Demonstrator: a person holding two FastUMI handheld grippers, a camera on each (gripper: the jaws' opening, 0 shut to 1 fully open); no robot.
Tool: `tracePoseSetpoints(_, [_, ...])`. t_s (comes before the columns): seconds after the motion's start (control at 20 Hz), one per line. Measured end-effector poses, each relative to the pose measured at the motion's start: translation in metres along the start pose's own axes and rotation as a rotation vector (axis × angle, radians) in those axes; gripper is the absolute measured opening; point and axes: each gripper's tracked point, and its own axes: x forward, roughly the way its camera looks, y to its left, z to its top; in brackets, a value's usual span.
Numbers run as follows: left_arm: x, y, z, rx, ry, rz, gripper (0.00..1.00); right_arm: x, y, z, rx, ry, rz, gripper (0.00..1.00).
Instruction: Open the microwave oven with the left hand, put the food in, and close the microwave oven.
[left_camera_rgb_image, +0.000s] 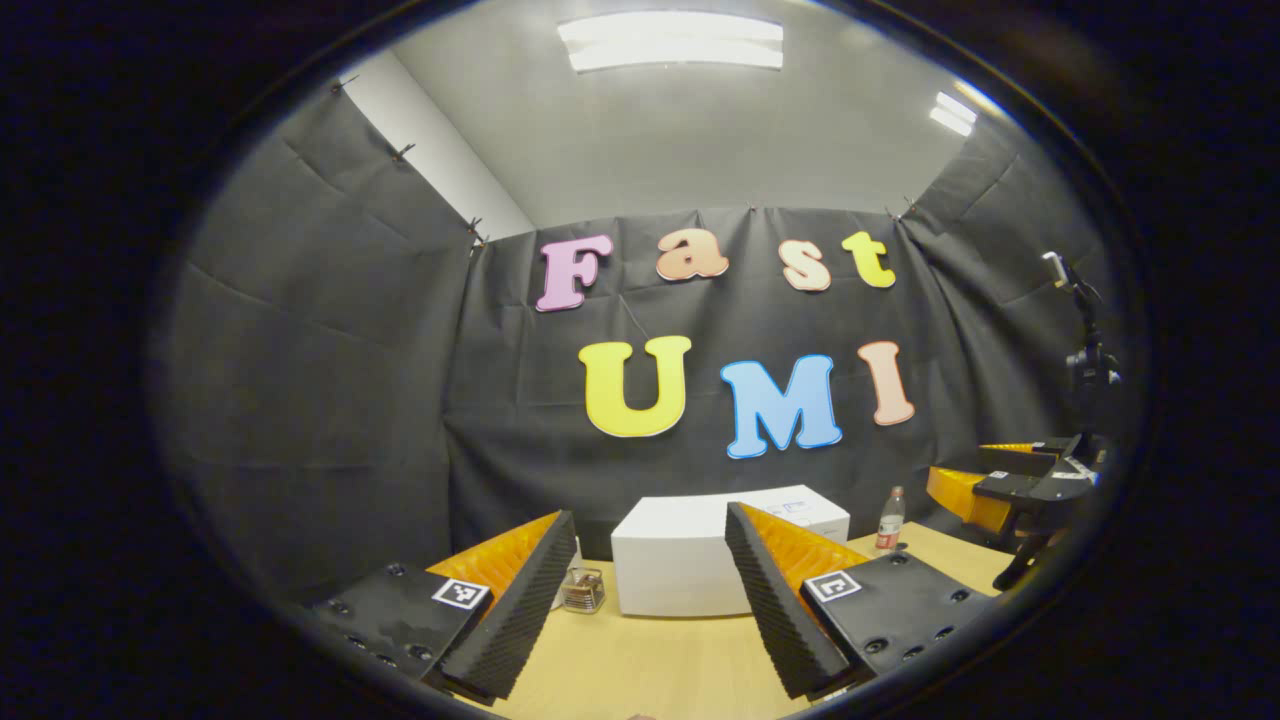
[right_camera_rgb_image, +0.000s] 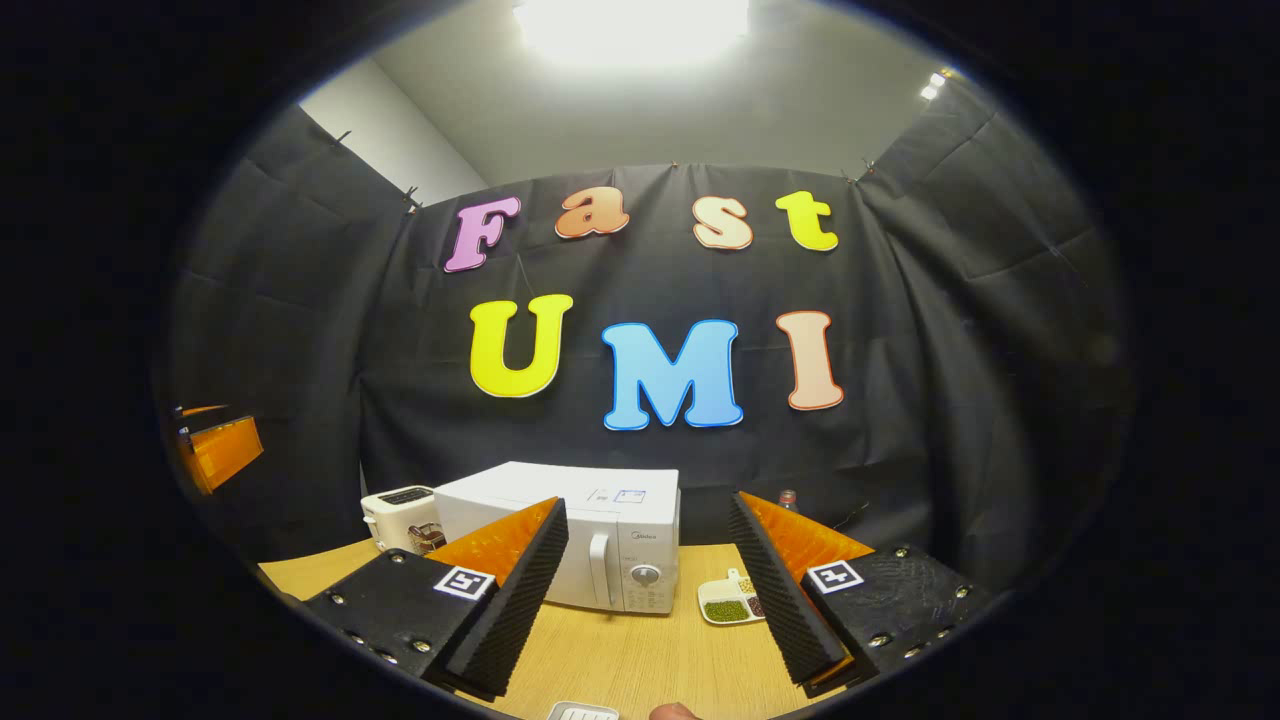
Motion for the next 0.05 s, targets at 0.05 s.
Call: tracePoseSetpoints(0.05, [-0.0004,0.0032,0.001,0.001,-0.002,0.003,1.0,-0.0006,0.0012,-0.0004,-0.002,0.003,0.001,0.98])
